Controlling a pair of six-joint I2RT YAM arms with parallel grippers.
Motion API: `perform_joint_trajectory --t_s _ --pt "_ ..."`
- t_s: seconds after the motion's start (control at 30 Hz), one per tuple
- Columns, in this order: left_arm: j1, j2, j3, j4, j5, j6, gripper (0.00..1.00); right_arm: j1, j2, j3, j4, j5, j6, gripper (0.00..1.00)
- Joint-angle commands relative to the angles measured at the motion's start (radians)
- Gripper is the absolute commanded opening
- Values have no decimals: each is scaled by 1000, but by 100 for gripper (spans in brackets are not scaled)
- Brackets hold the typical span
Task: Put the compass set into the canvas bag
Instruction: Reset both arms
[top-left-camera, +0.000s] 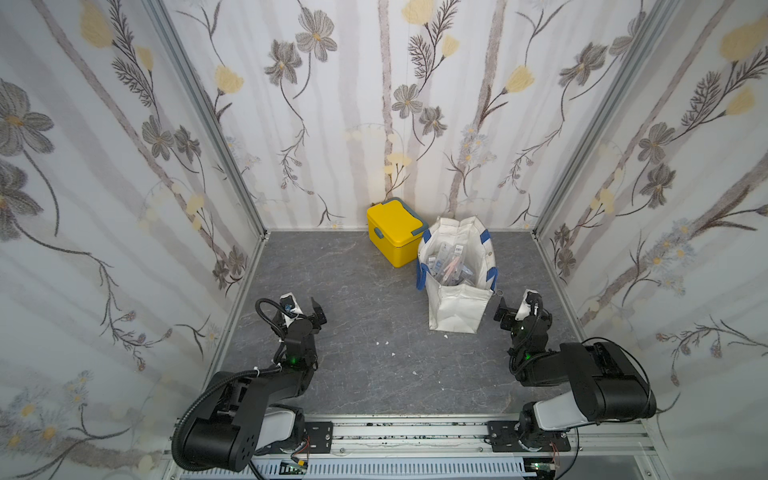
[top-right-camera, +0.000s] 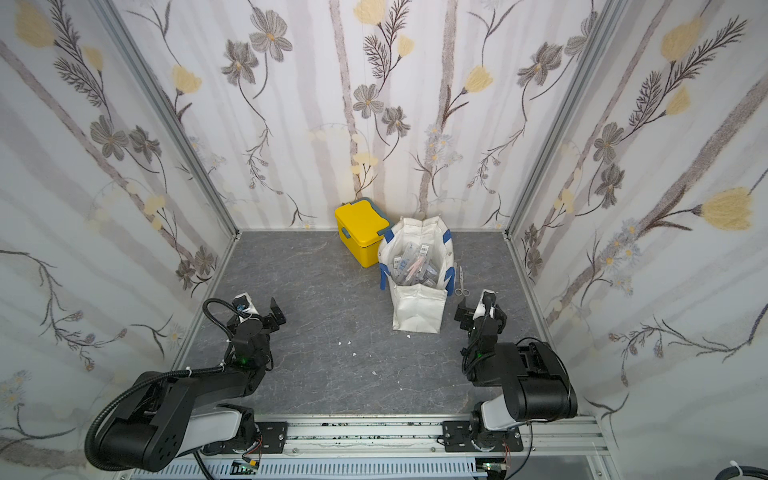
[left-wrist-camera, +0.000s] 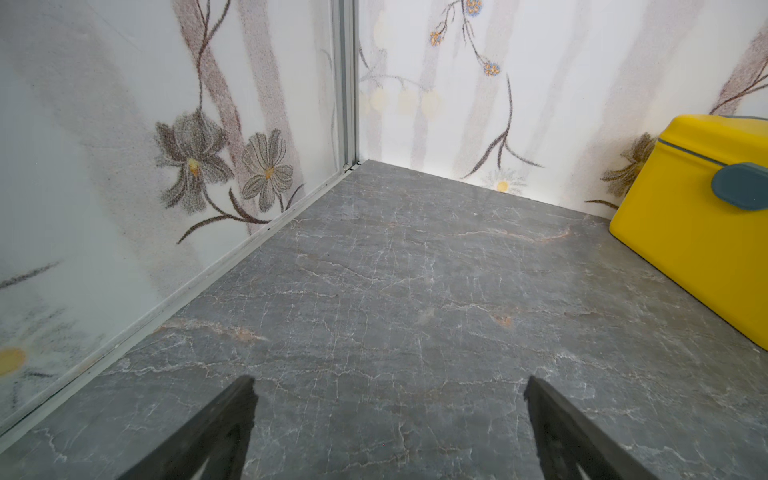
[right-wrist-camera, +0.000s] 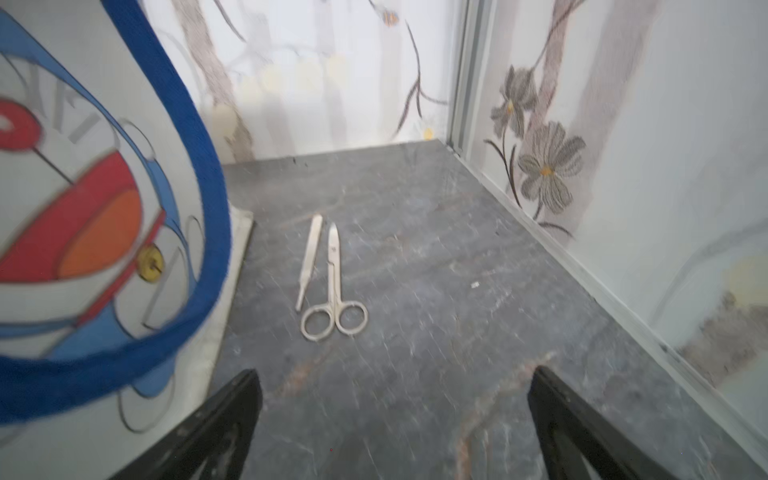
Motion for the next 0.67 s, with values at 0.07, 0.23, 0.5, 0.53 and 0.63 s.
perform_joint_trajectory --t_s 0.07,0.23,0.5,0.53,0.63 --pt "29 101 42 239 27 89 100 -3 -2 23 52 -3 -5 100" --pt "76 205 40 326 126 65 100 0 9 18 81 -4 -12 100" --pt "100 274 33 407 140 51 100 14 16 30 65 -85 -62 100" --pt "103 255 43 351 146 36 100 21 11 26 71 -103 -78 99" --pt "102 261 48 352 149 41 100 27 14 16 89 -85 -79 99"
